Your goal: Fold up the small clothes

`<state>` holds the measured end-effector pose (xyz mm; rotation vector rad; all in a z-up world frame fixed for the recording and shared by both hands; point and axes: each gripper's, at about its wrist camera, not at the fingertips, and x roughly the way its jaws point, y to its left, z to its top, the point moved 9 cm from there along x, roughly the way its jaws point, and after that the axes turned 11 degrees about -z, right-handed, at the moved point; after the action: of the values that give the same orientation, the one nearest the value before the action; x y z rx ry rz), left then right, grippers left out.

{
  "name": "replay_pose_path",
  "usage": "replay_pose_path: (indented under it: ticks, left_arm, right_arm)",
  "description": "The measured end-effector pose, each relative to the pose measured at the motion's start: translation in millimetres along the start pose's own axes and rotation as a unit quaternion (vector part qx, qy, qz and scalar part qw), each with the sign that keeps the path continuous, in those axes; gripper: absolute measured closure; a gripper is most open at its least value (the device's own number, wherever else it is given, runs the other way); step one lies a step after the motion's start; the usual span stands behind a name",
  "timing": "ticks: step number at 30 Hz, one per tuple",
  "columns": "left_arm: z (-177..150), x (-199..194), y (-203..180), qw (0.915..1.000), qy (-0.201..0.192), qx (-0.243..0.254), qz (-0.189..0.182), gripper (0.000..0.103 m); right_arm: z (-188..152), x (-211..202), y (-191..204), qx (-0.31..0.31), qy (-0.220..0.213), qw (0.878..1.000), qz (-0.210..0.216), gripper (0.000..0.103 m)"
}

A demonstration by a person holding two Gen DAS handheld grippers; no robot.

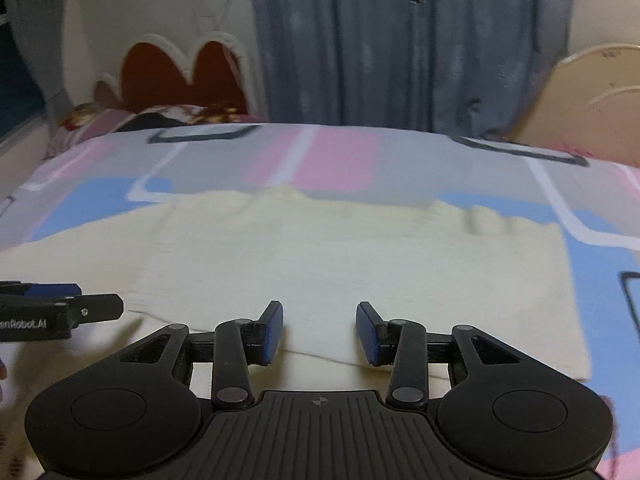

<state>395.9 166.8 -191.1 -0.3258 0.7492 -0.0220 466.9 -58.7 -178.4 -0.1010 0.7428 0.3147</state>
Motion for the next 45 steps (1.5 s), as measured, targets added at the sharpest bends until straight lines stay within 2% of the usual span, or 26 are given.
replay_pose_path:
  ticks: [5, 10, 14, 16, 18, 21, 24, 27, 29, 30, 31, 34, 38, 40, 42, 45]
  left_arm:
    - [0.1, -33.3, 60.4, 0.9984, -0.016, -0.046, 0.031, 0.031]
    - [-2.4, -60.5, 129.1, 0.9899, -0.032, -0.125, 0.059, 0.032]
    - [-3.1, -74.7, 179.6, 0.9769, -0.052, -0.193, 0.076, 0.033]
    - [-5.5, -77.9, 203.0, 0.967, -0.064, -0.234, 0.078, 0.035]
    - [-6.9, -78.9, 220.4, 0.9585, -0.079, -0.266, 0.066, 0.04]
    - [-0.6, -76.3, 232.3, 0.952, -0.103, -0.285, 0.047, 0.042]
    - [5.7, -72.8, 242.5, 0.9384, -0.136, -0.316, 0.031, 0.045]
    - [12.1, -66.3, 255.4, 0.926, -0.16, -0.341, 0.026, 0.062]
    - [14.4, -61.9, 260.2, 0.9227, -0.167, -0.346, 0.031, 0.079]
    - [13.7, -61.7, 262.3, 0.9209, -0.169, -0.35, 0.033, 0.084]
    - [12.7, -62.0, 265.3, 0.9191, -0.171, -0.353, 0.035, 0.093]
    - [10.0, -64.9, 266.4, 0.9188, -0.175, -0.351, 0.041, 0.099]
    - [21.4, -72.8, 252.9, 0.9295, -0.189, -0.314, 0.042, 0.1]
    - [34.2, -77.4, 238.1, 0.9379, -0.197, -0.283, 0.035, 0.1]
    - [49.7, -79.8, 214.2, 0.9501, -0.198, -0.24, 0.022, 0.1]
    - [74.3, -77.9, 162.2, 0.9661, -0.195, -0.169, -0.01, 0.1]
  right_arm:
    - [7.0, 0.5, 53.3, -0.013, -0.003, 0.999, 0.034, 0.063]
    - [12.1, 11.7, 102.1, -0.031, 0.002, 0.998, 0.055, 0.063]
    - [12.1, 23.1, 127.5, -0.039, 0.008, 0.997, 0.062, 0.063]
    - [10.0, 27.8, 136.4, -0.043, 0.011, 0.997, 0.062, 0.063]
    - [8.1, 32.9, 141.3, -0.047, 0.014, 0.997, 0.059, 0.063]
    - [4.8, 38.4, 142.1, -0.049, 0.018, 0.997, 0.051, 0.063]
    - [3.7, 44.2, 141.0, -0.042, 0.02, 0.998, 0.045, 0.063]
    - [3.3, 48.6, 139.4, -0.037, 0.019, 0.998, 0.04, 0.063]
    - [2.6, 52.4, 138.5, -0.037, 0.02, 0.998, 0.036, 0.063]
    - [1.8, 53.3, 137.7, -0.036, 0.02, 0.999, 0.035, 0.063]
    - [1.1, 54.8, 136.5, -0.036, 0.021, 0.999, 0.033, 0.063]
    - [1.1, 56.9, 132.1, -0.031, 0.02, 0.999, 0.026, 0.063]
    - [2.8, 55.4, 123.4, -0.028, 0.011, 0.999, 0.012, 0.063]
    - [-5.9, 62.7, 119.5, -0.035, 0.027, 0.999, 0.005, 0.063]
    - [-7.8, 63.2, 119.4, -0.044, 0.02, 0.999, 0.007, 0.063]
    - [-2.2, 59.1, 113.5, -0.011, 0.024, 0.999, 0.025, 0.063]
